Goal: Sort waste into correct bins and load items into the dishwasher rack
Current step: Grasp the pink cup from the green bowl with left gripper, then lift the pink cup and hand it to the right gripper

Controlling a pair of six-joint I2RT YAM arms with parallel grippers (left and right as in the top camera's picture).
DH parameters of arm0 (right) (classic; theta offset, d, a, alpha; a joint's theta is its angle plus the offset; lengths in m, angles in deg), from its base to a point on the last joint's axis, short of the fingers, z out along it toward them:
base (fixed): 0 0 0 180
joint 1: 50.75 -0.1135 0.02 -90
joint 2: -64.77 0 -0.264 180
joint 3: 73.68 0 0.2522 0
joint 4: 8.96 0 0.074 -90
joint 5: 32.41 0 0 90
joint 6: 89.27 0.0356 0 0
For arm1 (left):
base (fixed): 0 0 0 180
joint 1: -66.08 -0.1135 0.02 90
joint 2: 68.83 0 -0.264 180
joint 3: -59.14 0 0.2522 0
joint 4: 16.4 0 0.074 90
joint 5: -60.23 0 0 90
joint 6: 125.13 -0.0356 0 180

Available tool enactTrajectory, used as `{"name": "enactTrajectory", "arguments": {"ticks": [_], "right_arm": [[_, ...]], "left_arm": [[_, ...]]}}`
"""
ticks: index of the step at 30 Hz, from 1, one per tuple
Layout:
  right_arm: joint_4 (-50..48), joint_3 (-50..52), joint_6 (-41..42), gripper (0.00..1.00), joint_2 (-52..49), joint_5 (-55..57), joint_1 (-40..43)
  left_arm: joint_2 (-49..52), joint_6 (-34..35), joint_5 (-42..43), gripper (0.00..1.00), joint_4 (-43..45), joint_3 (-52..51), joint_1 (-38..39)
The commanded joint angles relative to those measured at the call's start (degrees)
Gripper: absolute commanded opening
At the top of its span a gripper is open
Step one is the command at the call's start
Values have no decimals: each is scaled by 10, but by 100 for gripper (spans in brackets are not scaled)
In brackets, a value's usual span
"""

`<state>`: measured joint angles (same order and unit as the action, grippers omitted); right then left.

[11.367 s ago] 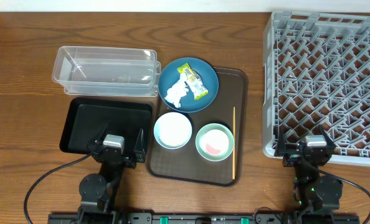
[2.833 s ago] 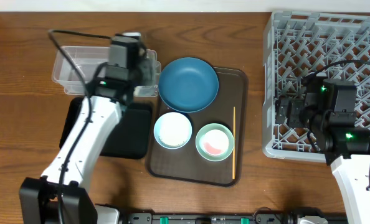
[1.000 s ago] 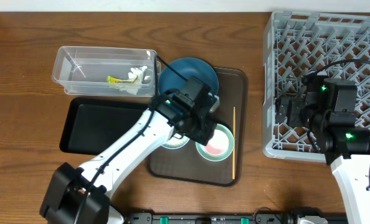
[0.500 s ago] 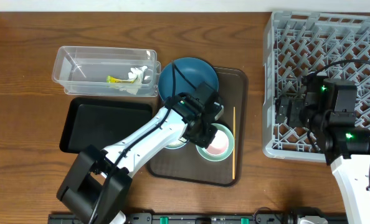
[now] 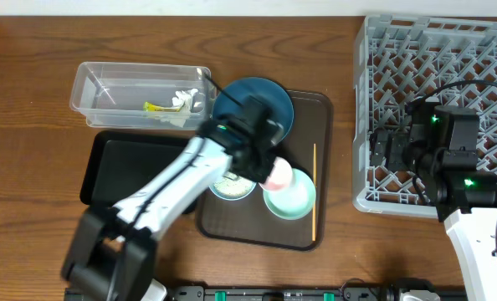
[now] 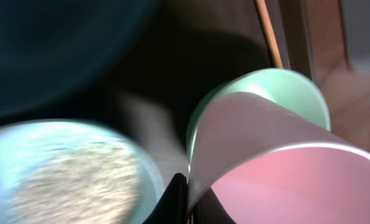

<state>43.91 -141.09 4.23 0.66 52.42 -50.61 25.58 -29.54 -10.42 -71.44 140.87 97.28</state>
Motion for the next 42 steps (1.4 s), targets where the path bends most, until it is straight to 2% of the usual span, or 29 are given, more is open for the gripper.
{"name": "enactTrajectory", "arguments": {"ticks": [1,4,8,11,15,17,19,22,29,39,42], "right_arm": [[-7,-10,7,99,0,9,-5],[-24,-10,21,99,-4,25,-5],[-65,-10,87,99,-24,26,-4],[-115,-10,61,99,-52,-75,-4],[-181,-10,-80,99,-107,-363,-4],[-199,-10,-170,99,-137,-525,-5],[-216,-10,-223,99,-166,-639,-5],[-266,-10,-231,99,-206,-711,-6],[-351,-10,-230,99,-260,-758,-33],[-423,-10,-228,99,-262,-761,-58],[-450,-10,-205,99,-262,-762,-64]], "left_arm": [[-49,32,6,6,13,14,-53],[-61,58,65,6,48,14,-106],[-52,85,218,6,119,14,-171],[-40,108,340,6,176,13,-205],[-24,112,442,6,213,13,-223],[-18,103,464,6,213,12,-223],[-10,84,490,6,213,12,-222],[2,82,521,6,213,12,-222],[7,98,550,6,227,12,-211],[7,113,548,6,243,12,-172],[7,113,548,6,243,12,-165]]}}
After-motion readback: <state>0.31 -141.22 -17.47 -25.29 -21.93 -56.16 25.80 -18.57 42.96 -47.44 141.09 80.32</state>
